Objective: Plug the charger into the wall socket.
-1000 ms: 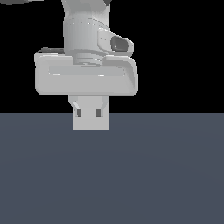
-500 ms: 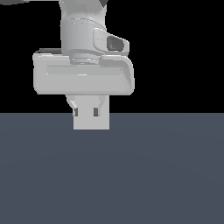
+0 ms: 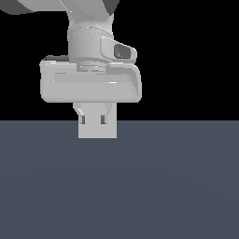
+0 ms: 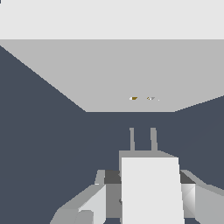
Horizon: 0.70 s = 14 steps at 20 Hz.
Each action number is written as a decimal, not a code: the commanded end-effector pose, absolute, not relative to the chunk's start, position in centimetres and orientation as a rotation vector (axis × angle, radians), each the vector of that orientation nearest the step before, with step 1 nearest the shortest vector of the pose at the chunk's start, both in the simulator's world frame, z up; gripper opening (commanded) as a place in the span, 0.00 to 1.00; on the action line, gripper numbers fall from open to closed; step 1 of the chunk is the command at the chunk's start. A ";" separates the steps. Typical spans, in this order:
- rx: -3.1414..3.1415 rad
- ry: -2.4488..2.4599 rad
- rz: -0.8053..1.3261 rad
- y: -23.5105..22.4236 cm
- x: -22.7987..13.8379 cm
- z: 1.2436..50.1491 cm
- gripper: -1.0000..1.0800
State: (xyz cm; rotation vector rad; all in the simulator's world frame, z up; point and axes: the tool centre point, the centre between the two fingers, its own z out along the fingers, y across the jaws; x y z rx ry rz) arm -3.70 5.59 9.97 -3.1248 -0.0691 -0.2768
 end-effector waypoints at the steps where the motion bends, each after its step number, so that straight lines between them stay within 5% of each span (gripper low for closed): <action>1: -3.125 -0.069 -0.277 5.6 -2.8 10.0 0.00; 14: -3.125 -0.068 -0.277 5.7 0.0 10.0 0.00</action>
